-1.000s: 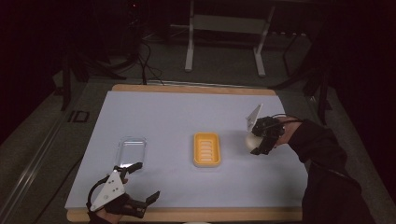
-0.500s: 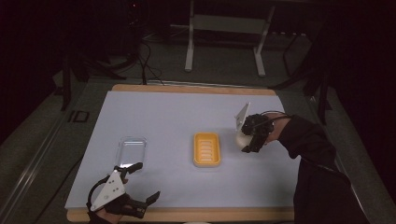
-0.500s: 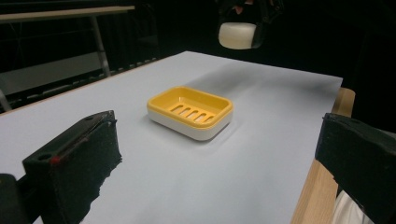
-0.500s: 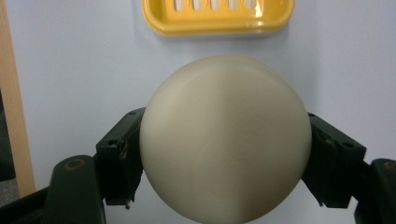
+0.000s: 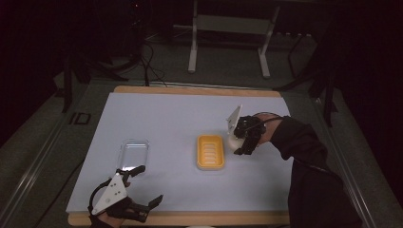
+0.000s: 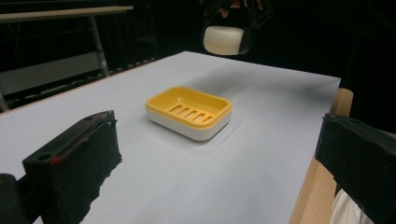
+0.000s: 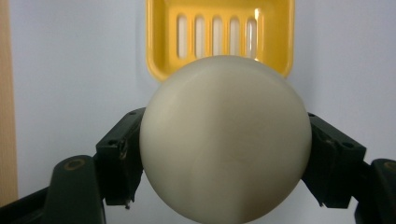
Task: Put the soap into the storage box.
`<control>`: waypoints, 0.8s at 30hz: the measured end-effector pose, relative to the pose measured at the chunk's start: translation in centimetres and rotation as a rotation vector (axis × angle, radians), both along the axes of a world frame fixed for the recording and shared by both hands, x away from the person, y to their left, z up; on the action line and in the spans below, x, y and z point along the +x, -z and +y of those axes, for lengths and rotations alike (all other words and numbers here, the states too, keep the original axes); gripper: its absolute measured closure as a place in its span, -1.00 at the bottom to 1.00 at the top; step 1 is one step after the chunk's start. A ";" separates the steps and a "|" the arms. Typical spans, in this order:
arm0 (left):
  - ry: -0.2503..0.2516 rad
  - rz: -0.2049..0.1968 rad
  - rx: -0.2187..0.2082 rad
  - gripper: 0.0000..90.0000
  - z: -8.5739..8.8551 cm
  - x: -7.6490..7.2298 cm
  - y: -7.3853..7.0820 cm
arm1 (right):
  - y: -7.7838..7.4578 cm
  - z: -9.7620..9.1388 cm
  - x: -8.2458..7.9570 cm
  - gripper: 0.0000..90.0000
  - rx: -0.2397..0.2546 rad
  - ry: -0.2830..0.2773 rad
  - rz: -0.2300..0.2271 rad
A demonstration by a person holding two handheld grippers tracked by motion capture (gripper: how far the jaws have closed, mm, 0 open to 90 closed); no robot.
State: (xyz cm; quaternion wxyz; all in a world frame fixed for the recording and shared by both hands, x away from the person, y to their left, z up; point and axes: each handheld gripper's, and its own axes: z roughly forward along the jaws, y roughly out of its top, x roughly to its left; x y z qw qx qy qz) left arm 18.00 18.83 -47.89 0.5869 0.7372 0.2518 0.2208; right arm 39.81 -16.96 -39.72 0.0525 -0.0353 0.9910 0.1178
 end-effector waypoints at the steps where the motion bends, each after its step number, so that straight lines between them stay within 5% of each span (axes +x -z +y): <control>1: 0.000 0.000 0.000 -1.00 0.0 0.0 0.0 | 0.0 0.0 0.0 -0.45 0.000 0.000 0.000; 4: 0.000 -0.001 -0.001 -1.00 0.0 0.0 0.0 | 0.1 0.6 0.2 -0.45 0.051 -0.009 0.013; 18: 0.002 -0.002 -0.001 -1.00 0.0 0.0 0.0 | 0.3 2.0 0.3 -0.45 0.116 -0.014 0.014; 24: 0.001 -0.001 0.000 -1.00 0.1 0.0 0.0 | 0.3 2.5 0.5 -0.45 0.180 -0.029 0.020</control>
